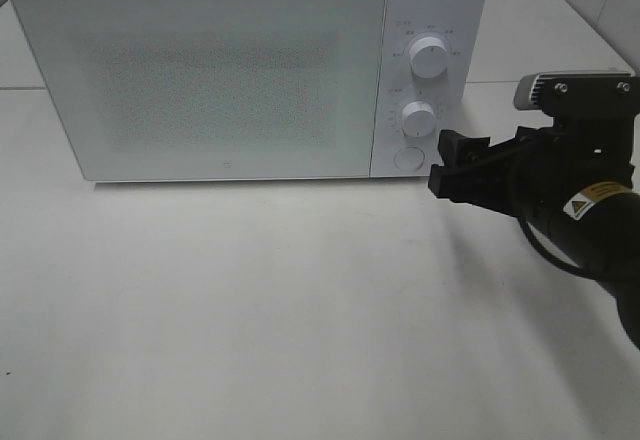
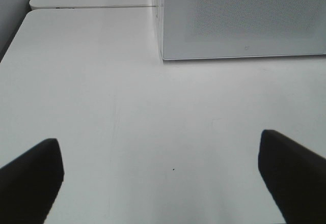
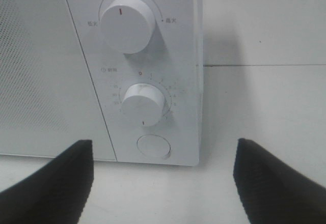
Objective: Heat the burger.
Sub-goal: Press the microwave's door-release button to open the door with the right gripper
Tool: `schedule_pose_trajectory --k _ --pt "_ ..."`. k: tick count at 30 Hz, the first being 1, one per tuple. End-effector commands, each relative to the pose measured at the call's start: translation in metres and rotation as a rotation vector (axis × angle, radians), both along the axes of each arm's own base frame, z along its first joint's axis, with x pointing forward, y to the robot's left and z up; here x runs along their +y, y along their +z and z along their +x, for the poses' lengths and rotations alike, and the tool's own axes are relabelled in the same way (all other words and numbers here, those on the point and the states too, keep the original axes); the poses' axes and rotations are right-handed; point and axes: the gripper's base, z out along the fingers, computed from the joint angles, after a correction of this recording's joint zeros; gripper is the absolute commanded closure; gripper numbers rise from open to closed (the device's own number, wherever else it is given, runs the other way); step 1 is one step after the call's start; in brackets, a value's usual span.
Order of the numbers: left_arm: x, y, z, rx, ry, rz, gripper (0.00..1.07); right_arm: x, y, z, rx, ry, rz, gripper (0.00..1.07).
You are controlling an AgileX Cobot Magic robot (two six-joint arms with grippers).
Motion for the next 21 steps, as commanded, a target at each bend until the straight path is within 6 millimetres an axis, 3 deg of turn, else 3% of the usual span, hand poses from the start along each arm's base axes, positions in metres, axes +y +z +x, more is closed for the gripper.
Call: schedule_pose_trajectory --k 1,15,21 --pt "-0.0008 -0.0006 -0.0025 -0.024 0.002 -0.008 0.09 0.0076 -0.0051 -0.0033 -0.018 -0.01 -0.008 0.33" --pt "-0.0008 -0.0006 -0.0025 -0.024 0.002 -0.008 0.09 0.0132 -0.0143 -0.0068 0.019 -0.015 -0.015 0.33" --pt "-0.0008 -0.0006 -0.0025 -0.024 0.002 -0.008 0.09 0.0132 -0.0142 -0.0068 0.041 -0.053 0.117 0.33"
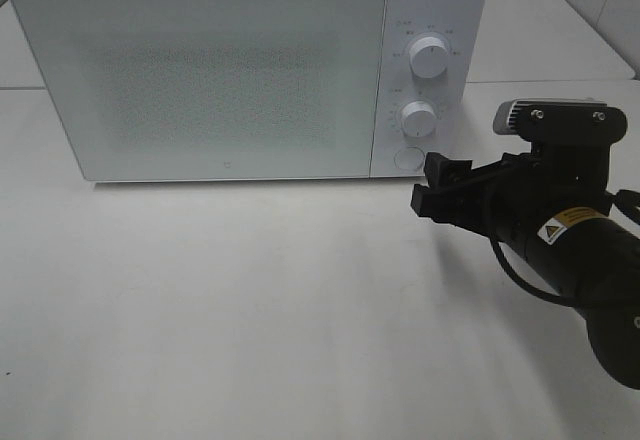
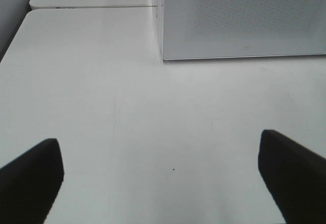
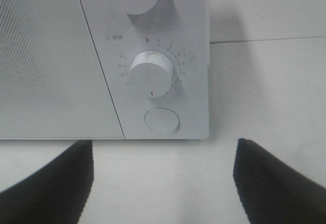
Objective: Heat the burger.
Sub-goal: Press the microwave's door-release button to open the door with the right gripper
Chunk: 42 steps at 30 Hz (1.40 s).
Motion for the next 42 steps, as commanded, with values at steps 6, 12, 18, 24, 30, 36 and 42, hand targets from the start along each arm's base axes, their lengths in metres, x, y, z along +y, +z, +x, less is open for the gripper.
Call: schedule_pose_trajectory --k 6,12,18,24,30,36,42 --pt "-0.001 -0.001 -0.002 -0.024 0.002 -0.008 0.09 0.0 0.002 0.0 0.048 -0.122 0.411 0.34" --pt "-0.001 -0.001 -0.002 -0.024 0.002 -0.008 0.09 0.0 0.002 0.0 0.11 -0.236 0.785 0.38" --pt "-0.001 -0.001 -0.002 -0.024 0.002 -0.008 0.09 0.0 0.002 0.0 0.166 -0.339 1.117 0.45" --pt "-0.001 -0.001 -0.002 -0.024 0.002 -0.008 0.09 0.0 0.002 0.0 0.195 -0.395 1.297 0.57" --pt "-0.001 -0.001 -0.002 -0.024 0.002 -0.008 0.09 0.0 0.0 -0.001 0.215 -0.422 1.353 0.9" --pt "-0.001 -0.001 -0.002 -0.024 0.002 -0.008 0.09 0.001 -0.005 -0.003 0.276 -0.46 1.331 1.07" --pt "-0.001 -0.001 -0.002 -0.024 0.002 -0.008 0.09 0.002 -0.011 -0.005 0.335 -0.5 1.311 1.07"
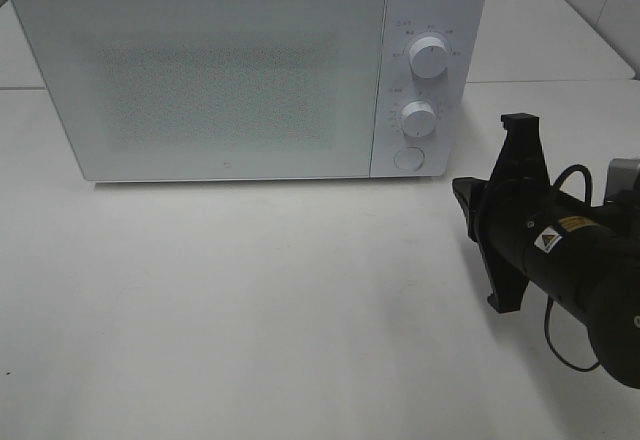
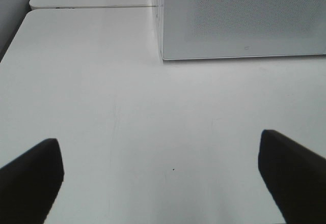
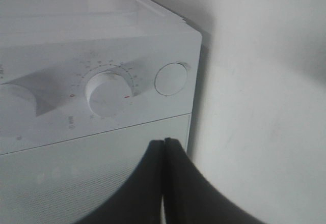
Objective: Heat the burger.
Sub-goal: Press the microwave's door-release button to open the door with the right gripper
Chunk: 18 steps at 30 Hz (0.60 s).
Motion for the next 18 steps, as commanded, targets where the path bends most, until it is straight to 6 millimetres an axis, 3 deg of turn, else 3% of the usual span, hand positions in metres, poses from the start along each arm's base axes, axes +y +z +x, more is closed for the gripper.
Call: schedule_pose_trajectory --k 1,10,18 --pt "-0.001 -0.001 -0.002 -0.024 0.002 -0.008 0.09 0.002 -0.002 -0.001 0.032 0.013 -0.004 1.07" --pt "-0.001 -0.001 -0.002 -0.024 0.002 -0.008 0.09 0.007 0.0 0.009 0.054 -0.004 -0.013 1.07" --pt "-0.001 -0.001 -0.002 -0.024 0.002 -0.008 0.09 0.02 -0.014 0.024 0.074 0.002 -0.023 1.07"
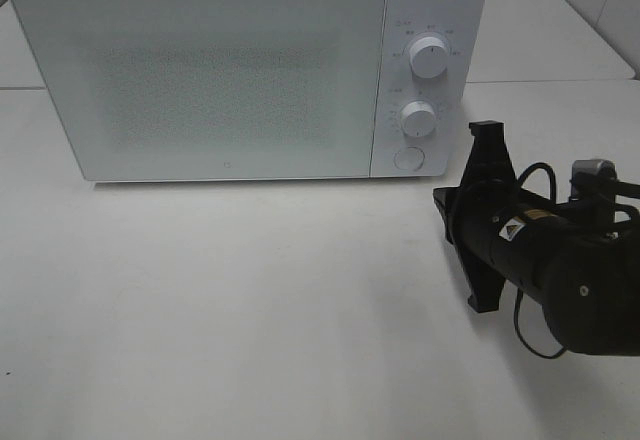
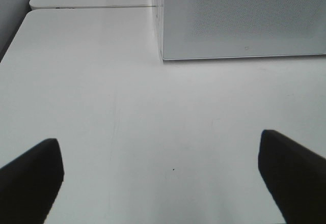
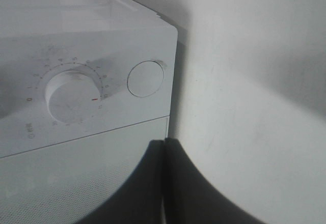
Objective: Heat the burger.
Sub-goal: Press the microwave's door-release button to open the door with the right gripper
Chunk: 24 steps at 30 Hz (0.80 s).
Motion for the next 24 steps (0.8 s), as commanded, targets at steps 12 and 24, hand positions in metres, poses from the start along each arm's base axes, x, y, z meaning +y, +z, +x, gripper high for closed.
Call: schedule_pose_trajectory --k 12,24 --pt "-0.001 -0.001 -0.002 -0.024 0.002 -0.008 0.09 0.024 -0.01 0.036 0.008 -0.003 0.047 1.07" --pt "-0.001 -0.001 -0.002 -0.024 0.002 -0.008 0.09 0.018 -0.01 0.065 -0.024 -0.022 0.05 1.07"
